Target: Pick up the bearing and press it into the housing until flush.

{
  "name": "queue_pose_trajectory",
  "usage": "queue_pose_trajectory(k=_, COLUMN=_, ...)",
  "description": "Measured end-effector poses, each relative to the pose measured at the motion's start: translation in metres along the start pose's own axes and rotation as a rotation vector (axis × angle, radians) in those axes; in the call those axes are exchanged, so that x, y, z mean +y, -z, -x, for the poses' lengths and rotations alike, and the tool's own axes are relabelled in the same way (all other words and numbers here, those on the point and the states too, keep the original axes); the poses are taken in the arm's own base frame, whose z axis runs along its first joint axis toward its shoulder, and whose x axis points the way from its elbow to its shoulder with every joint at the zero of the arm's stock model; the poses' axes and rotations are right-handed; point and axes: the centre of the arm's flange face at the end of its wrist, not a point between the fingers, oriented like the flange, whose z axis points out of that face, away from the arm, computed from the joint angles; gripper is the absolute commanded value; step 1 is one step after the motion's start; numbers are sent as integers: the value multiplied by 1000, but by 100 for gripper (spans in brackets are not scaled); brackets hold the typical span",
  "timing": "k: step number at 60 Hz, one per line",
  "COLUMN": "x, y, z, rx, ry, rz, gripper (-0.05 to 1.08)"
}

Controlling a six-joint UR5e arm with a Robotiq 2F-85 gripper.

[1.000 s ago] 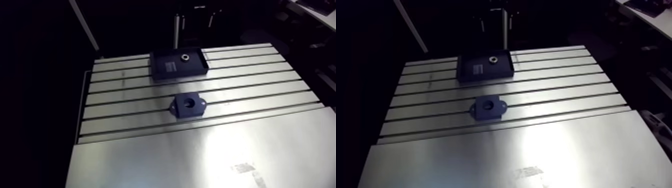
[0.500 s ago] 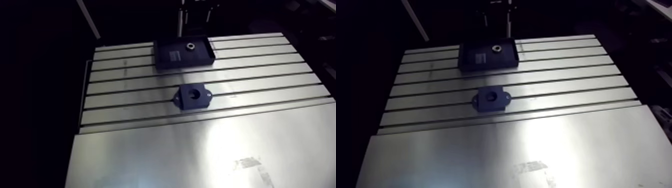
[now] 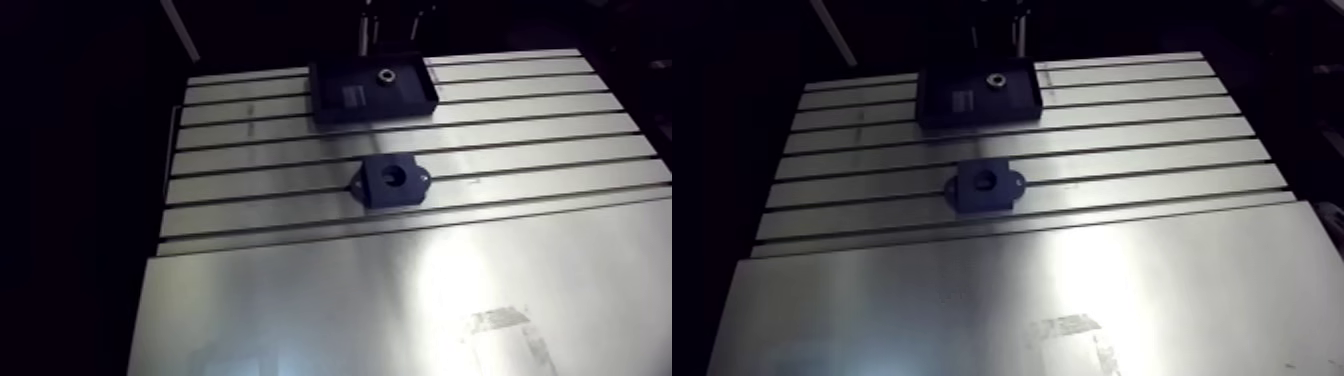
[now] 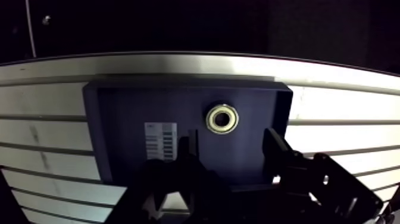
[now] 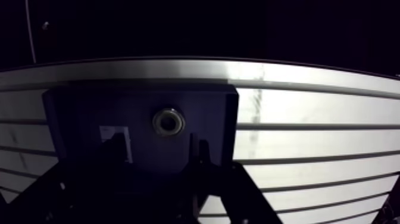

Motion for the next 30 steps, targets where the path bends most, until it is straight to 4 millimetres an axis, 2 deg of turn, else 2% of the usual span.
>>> queue_pose_trajectory(k=30, x=-5, y=-18, z=2, rx=-29, ry=4, rz=-3, gripper=41)
